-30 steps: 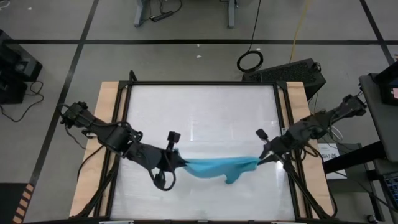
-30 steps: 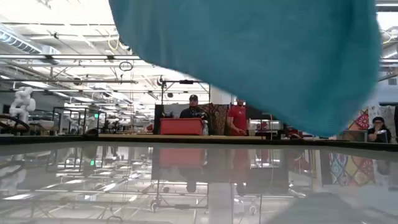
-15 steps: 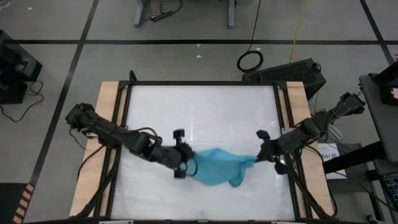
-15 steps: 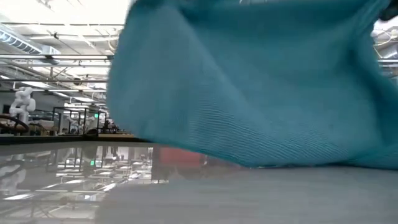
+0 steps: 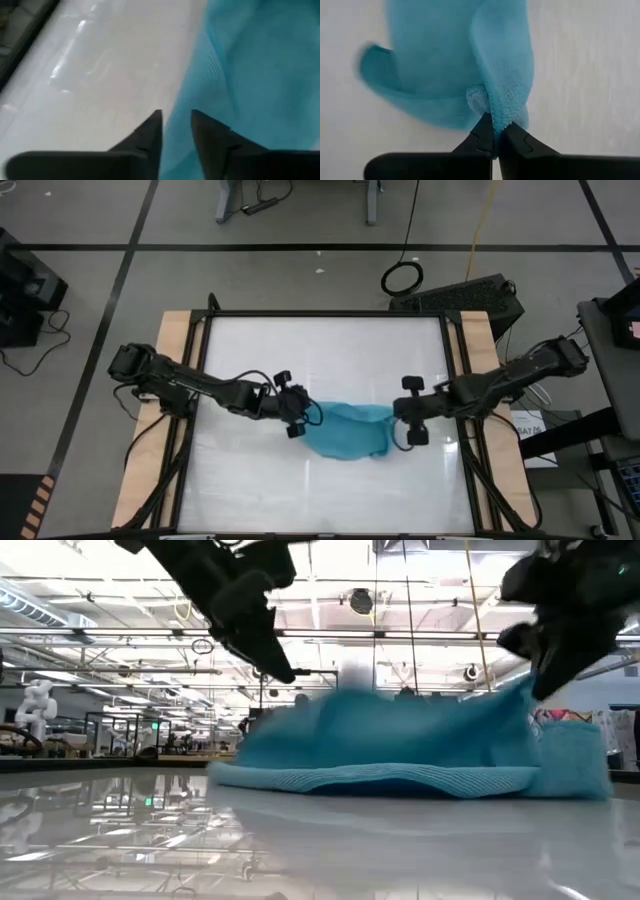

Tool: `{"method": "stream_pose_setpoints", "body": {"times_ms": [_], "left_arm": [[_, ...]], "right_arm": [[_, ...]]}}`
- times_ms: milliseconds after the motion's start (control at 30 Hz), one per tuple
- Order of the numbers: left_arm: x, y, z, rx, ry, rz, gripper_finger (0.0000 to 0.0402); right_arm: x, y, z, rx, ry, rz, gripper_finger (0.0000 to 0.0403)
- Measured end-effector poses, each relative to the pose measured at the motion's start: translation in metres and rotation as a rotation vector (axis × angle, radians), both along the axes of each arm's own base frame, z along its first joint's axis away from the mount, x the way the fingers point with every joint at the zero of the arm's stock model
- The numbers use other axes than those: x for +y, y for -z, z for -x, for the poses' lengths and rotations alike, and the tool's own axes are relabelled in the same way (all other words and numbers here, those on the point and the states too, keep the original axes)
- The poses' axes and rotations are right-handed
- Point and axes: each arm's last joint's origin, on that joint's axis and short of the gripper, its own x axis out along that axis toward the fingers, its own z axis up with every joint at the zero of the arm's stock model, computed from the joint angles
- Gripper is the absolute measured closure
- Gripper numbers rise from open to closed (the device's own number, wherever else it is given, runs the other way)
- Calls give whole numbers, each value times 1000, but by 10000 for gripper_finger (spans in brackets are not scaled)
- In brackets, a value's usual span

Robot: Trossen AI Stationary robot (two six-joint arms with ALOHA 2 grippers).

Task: Roll towel
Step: Roll the blue microfiber cloth

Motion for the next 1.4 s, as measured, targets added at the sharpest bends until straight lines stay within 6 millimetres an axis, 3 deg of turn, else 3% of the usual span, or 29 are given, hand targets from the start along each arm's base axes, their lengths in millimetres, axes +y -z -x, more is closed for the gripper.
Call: {"method": "stream_pose_setpoints", "body": {"times_ms": [133,267,467,600,833,1267,1400], "left_arm": [[4,-1,-2,-5,23,4,221],[-1,1,-6,1,163,97,201],[-11,25,-16,55,233,152,215],[-22,51,-23,115,258,148,232],[-31,81,-31,156,260,55,250],[-23,93,-46,161,192,26,253],[-18,94,-47,166,191,45,272]], "right_arm": [[-8,13,-10,79,32,6,403],[-15,21,-15,122,70,-1,403],[-25,24,-21,121,109,-66,403],[-27,23,-22,113,120,-69,403],[-27,23,-23,108,108,-92,403],[-27,23,-24,89,104,-94,403],[-27,23,-24,90,101,-92,403]]}}
